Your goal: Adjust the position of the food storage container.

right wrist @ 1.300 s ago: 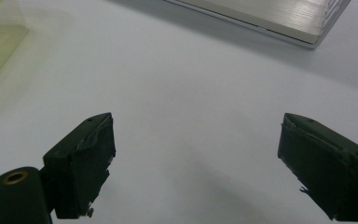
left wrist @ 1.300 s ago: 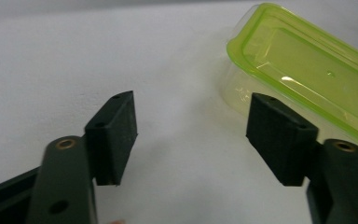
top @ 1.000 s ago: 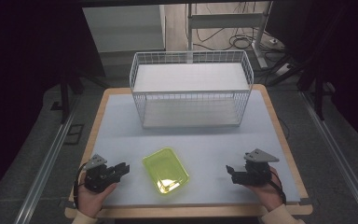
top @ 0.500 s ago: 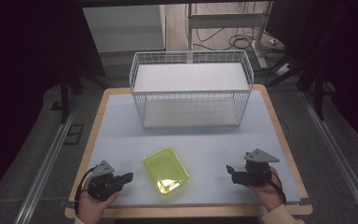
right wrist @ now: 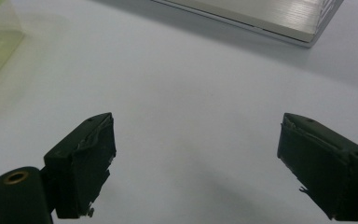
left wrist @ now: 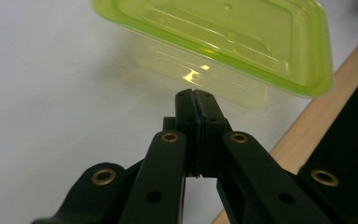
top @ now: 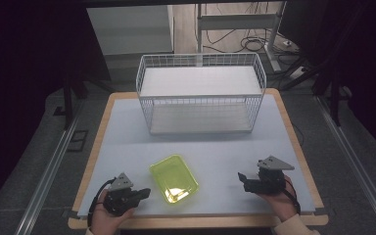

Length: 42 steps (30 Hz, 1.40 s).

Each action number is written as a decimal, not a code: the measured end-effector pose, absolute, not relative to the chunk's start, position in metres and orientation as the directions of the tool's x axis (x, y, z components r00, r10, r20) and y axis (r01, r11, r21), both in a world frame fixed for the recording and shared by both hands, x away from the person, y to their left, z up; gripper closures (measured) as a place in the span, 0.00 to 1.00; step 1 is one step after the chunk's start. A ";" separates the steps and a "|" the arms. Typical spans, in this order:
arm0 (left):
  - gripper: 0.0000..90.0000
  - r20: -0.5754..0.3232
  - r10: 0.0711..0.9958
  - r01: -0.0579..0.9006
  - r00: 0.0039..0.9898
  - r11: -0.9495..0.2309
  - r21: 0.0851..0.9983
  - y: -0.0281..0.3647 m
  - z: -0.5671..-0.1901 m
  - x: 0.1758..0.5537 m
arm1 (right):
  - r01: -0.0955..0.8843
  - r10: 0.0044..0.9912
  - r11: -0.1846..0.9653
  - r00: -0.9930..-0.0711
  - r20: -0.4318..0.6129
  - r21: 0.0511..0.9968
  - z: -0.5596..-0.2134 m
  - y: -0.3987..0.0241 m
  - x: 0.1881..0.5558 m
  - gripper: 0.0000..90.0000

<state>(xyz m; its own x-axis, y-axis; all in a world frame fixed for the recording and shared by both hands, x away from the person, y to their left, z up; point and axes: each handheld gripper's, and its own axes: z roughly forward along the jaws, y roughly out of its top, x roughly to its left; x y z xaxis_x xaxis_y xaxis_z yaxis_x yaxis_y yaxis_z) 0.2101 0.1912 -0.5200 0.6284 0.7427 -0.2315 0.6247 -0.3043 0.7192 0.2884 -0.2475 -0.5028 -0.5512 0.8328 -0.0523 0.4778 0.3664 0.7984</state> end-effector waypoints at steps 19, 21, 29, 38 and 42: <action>1.00 -0.220 0.663 0.590 0.715 -0.405 0.698 0.148 -0.526 0.210 | 0.475 0.834 0.365 -0.549 -0.054 0.801 -0.503 -0.246 0.288 0.14; 1.00 -0.225 0.657 0.588 0.720 -0.404 0.701 0.143 -0.525 0.211 | 0.474 0.834 0.364 -0.549 -0.054 0.802 -0.503 -0.246 0.288 0.14; 1.00 -0.202 0.627 0.558 0.752 -0.443 0.701 0.112 -0.527 0.214 | 0.472 0.832 0.367 -0.552 -0.056 0.802 -0.503 -0.245 0.288 0.14; 1.00 -0.187 0.631 0.545 0.753 -0.438 0.714 0.077 -0.527 0.221 | 0.475 0.833 0.365 -0.551 -0.053 0.801 -0.503 -0.245 0.288 0.14; 1.00 -0.175 0.643 0.545 0.746 -0.438 0.715 0.060 -0.528 0.228 | 0.476 0.833 0.364 -0.551 -0.051 0.801 -0.503 -0.246 0.288 0.14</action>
